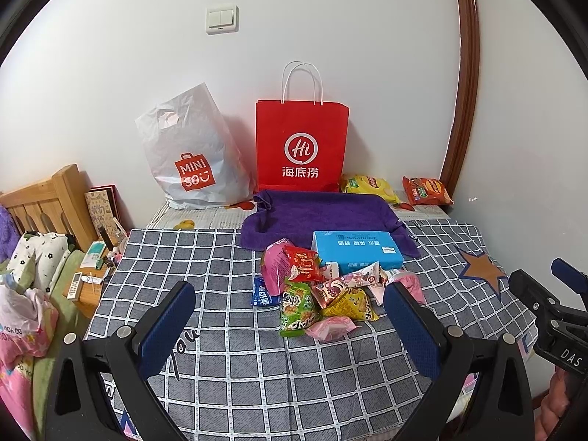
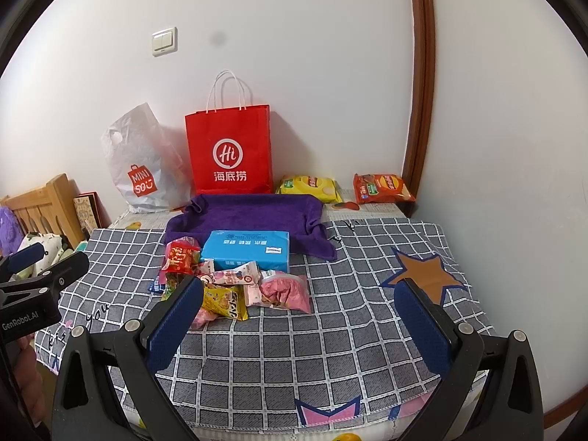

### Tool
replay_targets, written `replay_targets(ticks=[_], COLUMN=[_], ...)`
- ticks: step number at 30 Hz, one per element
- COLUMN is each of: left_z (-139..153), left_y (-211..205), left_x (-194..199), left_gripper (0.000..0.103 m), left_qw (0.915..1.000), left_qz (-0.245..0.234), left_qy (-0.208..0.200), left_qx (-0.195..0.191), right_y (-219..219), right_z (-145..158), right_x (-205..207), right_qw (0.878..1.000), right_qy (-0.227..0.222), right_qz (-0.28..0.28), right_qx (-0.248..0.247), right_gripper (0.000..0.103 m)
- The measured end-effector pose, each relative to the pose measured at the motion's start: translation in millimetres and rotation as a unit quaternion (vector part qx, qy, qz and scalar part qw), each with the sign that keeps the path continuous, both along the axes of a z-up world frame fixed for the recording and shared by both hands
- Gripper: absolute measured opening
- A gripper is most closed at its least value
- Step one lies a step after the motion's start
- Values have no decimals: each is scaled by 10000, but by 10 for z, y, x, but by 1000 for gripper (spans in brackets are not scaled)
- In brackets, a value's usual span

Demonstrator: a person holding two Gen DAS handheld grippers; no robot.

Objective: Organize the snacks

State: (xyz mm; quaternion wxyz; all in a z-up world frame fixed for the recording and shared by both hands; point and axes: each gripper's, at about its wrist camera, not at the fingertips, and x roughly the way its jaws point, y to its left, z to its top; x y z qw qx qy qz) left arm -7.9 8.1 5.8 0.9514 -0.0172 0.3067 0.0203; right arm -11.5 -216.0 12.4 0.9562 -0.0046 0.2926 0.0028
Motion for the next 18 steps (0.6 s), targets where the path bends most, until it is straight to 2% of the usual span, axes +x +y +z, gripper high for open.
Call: replay_targets(ticks=[12, 18], left_z=[37, -108], left_y=[34, 46], left_x=[19, 90], left_gripper=[103, 103], left_qw=[10000, 10000], left_qz=[0, 14], left_qy=[-33, 88], left_qx=[27, 29], right_y=[55, 69], right_z=[15, -90], right_x=[-17, 68], right_qw=[10000, 9999], right_qy=[-50, 76], right_qz=[43, 88], right_qx=[-47, -47], right_gripper=[103, 103])
